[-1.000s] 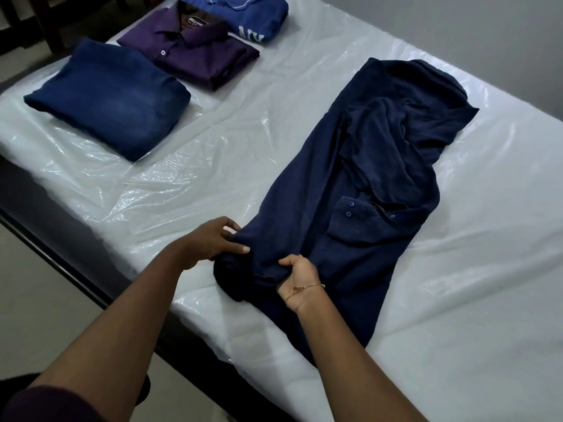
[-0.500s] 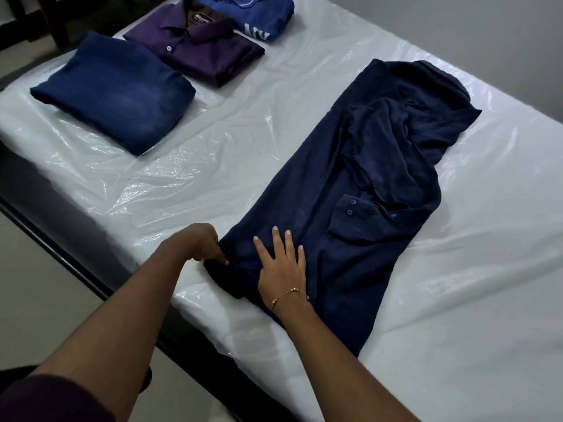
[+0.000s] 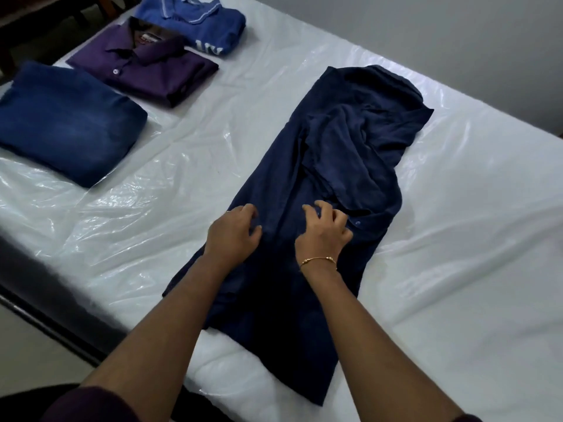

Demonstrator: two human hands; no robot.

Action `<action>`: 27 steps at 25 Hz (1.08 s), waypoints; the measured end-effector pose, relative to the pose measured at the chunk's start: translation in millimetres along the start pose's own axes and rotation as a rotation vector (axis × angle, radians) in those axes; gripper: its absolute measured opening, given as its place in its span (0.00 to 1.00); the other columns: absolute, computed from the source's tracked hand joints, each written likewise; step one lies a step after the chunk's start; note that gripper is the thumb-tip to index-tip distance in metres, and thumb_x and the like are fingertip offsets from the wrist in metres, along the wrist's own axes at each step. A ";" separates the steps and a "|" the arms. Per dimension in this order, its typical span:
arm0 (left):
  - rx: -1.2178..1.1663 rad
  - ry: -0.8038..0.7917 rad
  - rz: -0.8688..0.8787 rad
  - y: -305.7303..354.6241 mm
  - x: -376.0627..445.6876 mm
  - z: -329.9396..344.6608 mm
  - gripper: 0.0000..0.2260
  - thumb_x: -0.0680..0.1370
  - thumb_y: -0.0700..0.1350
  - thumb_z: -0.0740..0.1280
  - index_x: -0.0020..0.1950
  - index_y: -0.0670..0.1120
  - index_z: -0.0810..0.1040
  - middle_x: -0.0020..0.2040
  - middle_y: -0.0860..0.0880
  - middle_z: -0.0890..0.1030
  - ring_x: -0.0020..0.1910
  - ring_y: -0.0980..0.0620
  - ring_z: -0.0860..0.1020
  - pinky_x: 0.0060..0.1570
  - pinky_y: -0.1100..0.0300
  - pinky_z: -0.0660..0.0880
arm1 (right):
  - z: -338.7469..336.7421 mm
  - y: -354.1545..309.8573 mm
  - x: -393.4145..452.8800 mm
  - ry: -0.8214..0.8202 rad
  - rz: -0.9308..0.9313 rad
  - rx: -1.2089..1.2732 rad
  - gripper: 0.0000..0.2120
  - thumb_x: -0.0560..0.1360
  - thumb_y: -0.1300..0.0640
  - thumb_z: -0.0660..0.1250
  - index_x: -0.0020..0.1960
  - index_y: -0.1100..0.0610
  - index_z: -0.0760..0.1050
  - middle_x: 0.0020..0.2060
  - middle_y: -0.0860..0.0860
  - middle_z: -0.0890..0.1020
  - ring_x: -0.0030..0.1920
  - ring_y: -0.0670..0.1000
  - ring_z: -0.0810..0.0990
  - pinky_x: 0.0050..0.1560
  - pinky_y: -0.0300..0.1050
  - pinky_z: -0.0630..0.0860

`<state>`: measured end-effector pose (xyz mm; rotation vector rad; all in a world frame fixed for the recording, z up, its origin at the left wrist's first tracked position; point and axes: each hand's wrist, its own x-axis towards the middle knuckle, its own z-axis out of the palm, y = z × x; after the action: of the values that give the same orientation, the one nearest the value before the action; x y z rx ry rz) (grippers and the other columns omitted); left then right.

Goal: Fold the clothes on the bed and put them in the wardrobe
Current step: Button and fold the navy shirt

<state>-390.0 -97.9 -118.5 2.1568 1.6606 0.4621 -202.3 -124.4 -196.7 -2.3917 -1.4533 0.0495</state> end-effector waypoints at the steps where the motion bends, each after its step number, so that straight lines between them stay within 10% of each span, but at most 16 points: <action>1: -0.033 -0.021 0.041 11.9 11.0 4.5 0.07 0.78 0.49 0.70 0.53 0.53 0.74 0.41 0.56 0.77 0.41 0.51 0.77 0.40 0.54 0.74 | -0.7 17.8 10.4 -0.033 0.032 -0.054 0.40 0.71 0.69 0.88 0.80 0.46 0.90 0.87 0.49 0.79 0.84 0.65 0.73 0.70 0.75 0.87; 5: -0.078 -0.037 0.173 48.6 65.1 31.5 0.04 0.79 0.48 0.71 0.51 0.52 0.77 0.42 0.57 0.76 0.42 0.55 0.76 0.41 0.55 0.75 | -5.7 91.0 40.1 -0.229 0.066 -0.188 0.44 0.77 0.66 0.88 0.89 0.44 0.81 0.85 0.49 0.80 0.90 0.68 0.64 0.82 0.77 0.82; 10: 0.119 -0.181 0.266 47.2 136.0 61.7 0.08 0.80 0.42 0.67 0.56 0.44 0.83 0.56 0.46 0.77 0.58 0.40 0.75 0.47 0.41 0.79 | -6.1 125.5 43.9 -0.040 0.089 -0.034 0.17 0.73 0.67 0.81 0.58 0.53 0.96 0.52 0.54 0.86 0.58 0.62 0.76 0.51 0.61 0.92; 17: 0.126 -0.042 0.297 59.5 186.5 68.9 0.12 0.75 0.29 0.64 0.56 0.40 0.74 0.69 0.37 0.67 0.61 0.32 0.69 0.39 0.40 0.77 | -61.6 170.0 44.0 0.455 0.917 0.838 0.18 0.78 0.73 0.58 0.50 0.60 0.84 0.50 0.57 0.84 0.48 0.54 0.80 0.58 0.58 0.84; 21: 0.047 -0.117 0.214 67.8 208.5 66.0 0.16 0.70 0.31 0.67 0.52 0.43 0.66 0.62 0.40 0.67 0.58 0.36 0.68 0.49 0.38 0.77 | -87.0 192.8 67.4 0.725 0.993 0.965 0.20 0.81 0.74 0.57 0.52 0.58 0.84 0.52 0.56 0.85 0.44 0.50 0.82 0.59 0.52 0.87; 27: -0.036 -0.137 0.439 52.4 240.0 56.6 0.12 0.81 0.48 0.62 0.51 0.42 0.81 0.58 0.42 0.80 0.65 0.39 0.74 0.66 0.45 0.70 | -91.8 211.8 91.7 0.698 1.067 0.993 0.23 0.82 0.77 0.56 0.50 0.57 0.84 0.52 0.53 0.84 0.45 0.51 0.82 0.61 0.52 0.87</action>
<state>-259.3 117.0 -135.7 2.4653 1.0947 0.4454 41.3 -158.1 -161.6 -1.7211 0.2487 0.1320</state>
